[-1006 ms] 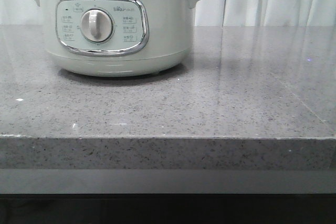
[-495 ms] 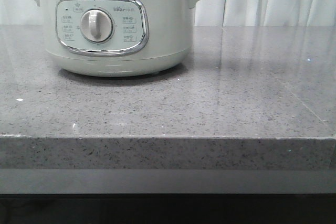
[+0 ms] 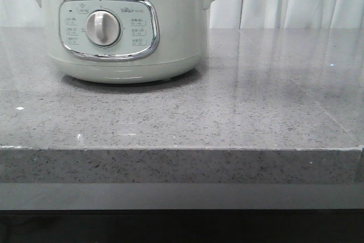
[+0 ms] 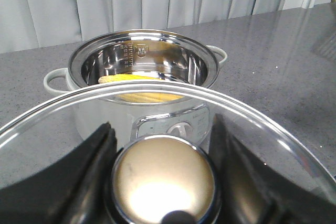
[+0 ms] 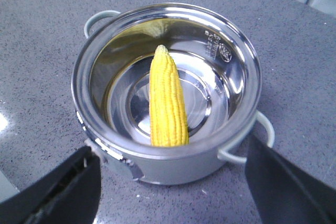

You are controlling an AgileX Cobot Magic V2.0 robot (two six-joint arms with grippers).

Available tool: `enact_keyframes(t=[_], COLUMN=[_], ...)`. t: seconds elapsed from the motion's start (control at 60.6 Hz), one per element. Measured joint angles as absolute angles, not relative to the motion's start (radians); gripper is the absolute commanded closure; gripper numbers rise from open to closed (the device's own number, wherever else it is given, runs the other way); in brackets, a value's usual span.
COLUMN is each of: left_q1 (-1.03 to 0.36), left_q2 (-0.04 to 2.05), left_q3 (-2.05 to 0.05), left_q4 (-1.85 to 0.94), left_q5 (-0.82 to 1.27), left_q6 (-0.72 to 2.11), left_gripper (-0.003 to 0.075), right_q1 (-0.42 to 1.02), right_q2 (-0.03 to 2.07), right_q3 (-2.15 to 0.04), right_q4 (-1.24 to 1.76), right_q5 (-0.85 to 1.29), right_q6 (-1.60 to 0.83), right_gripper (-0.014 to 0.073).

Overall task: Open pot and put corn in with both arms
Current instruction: 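Lower the corn into the pot and open the right gripper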

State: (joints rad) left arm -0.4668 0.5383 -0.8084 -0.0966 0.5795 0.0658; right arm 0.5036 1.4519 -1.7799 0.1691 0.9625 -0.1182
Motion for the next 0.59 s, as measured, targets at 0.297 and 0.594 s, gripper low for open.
enact_keyframes(t=[0.297,0.594], left_q1=[-0.467,-0.467], left_q2=[0.538,0.538], left_q3=[-0.808,-0.808], left_q4=[-0.097,-0.097], left_q5=[0.579,0.579], left_q6=[0.066,0.066], left_gripper=[0.0511,0.0511], right_q1=[0.504,0.504], right_q2=[1.032,0.678], right_q3=[-1.253,-0.894], right_q4=[0.169,0.169], right_q5=[0.701,0.599], right_q6=[-0.118,-0.118], right_gripper=[0.0012,0.0012])
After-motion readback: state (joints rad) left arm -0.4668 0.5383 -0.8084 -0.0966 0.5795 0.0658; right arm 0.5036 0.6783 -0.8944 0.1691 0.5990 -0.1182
